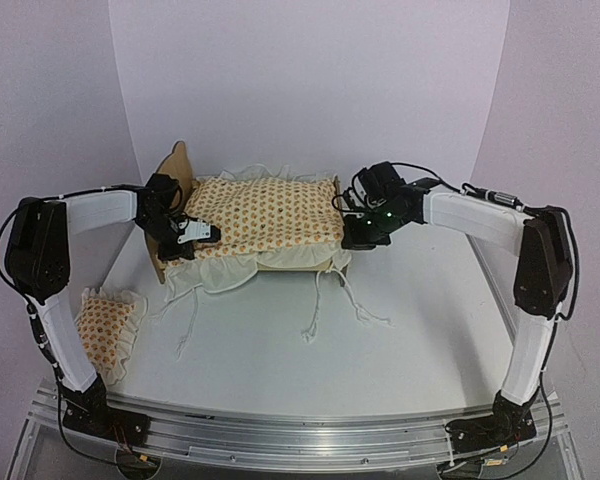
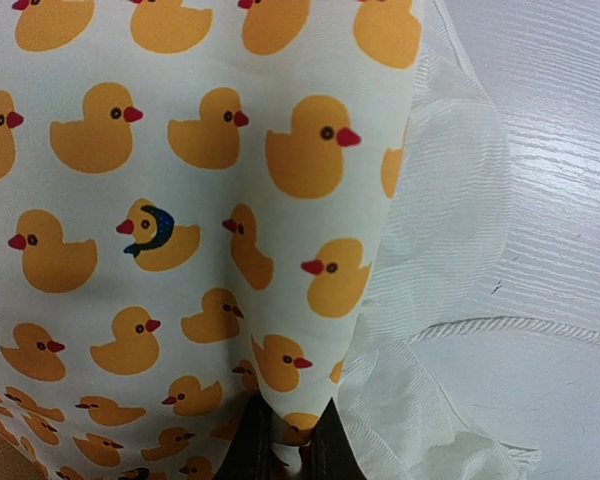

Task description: Set up the pet bed

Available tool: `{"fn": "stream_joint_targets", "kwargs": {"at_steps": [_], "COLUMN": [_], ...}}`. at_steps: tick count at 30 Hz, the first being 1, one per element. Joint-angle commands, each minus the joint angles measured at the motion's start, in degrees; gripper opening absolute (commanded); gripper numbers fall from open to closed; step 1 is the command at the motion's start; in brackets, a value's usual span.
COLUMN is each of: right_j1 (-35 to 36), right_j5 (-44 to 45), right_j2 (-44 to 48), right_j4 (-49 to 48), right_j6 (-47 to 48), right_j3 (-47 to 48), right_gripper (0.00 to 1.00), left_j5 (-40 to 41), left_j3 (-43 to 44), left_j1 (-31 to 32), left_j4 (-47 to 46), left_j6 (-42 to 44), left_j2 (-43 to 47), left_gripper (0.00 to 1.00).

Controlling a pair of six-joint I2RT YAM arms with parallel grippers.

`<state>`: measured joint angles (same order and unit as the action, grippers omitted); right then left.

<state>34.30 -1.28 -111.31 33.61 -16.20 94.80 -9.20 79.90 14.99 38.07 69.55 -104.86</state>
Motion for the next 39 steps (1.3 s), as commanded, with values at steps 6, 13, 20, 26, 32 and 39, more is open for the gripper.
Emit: {"fn": "stream_joint_targets", "kwargs": {"at_steps": [6,13,20,26,32,39], "right_j1": [-0.95,-2.37,-1.56,-0.26,-0.38,-0.33], "right_j5": [-6.67,-9.56,-12.0,-11.14,-8.61,-10.42], "right_j2": [7.22,6.66,6.08,5.31,5.5,6.0], "right_j4": [2.0,2.11,1.99,2.05,2.23,2.25], "right_j6": [5.66,7.29,5.04,4.44,5.04,6.16], "right_j3": [0.94,-0.67,-9.18,-11.52,-10.09,-7.7], "right_gripper": [0.0,0.0,0.0,0.0,0.0,0.33], "left_j5": [1.97,-1.57,-4.73,-2.02,3.16,-2.74], "left_j3": [7.63,4.39,-6.53,-8.57,-8.75,-5.42], "left_j1": [-3.31,-3.07,-0.41,-0.85,-2.35,-2.28], "left_j4": [-1.56,2.41,4.35,3.61,-1.04,4.1], "left_j6": [-3.02,-0.79,1.26,2.35,6.2,5.98], "left_j2": [3.87,4.92,10.15,10.61,10.84,12.11], "left_gripper": [0.0,0.0,0.0,0.0,0.0,0.46]}}
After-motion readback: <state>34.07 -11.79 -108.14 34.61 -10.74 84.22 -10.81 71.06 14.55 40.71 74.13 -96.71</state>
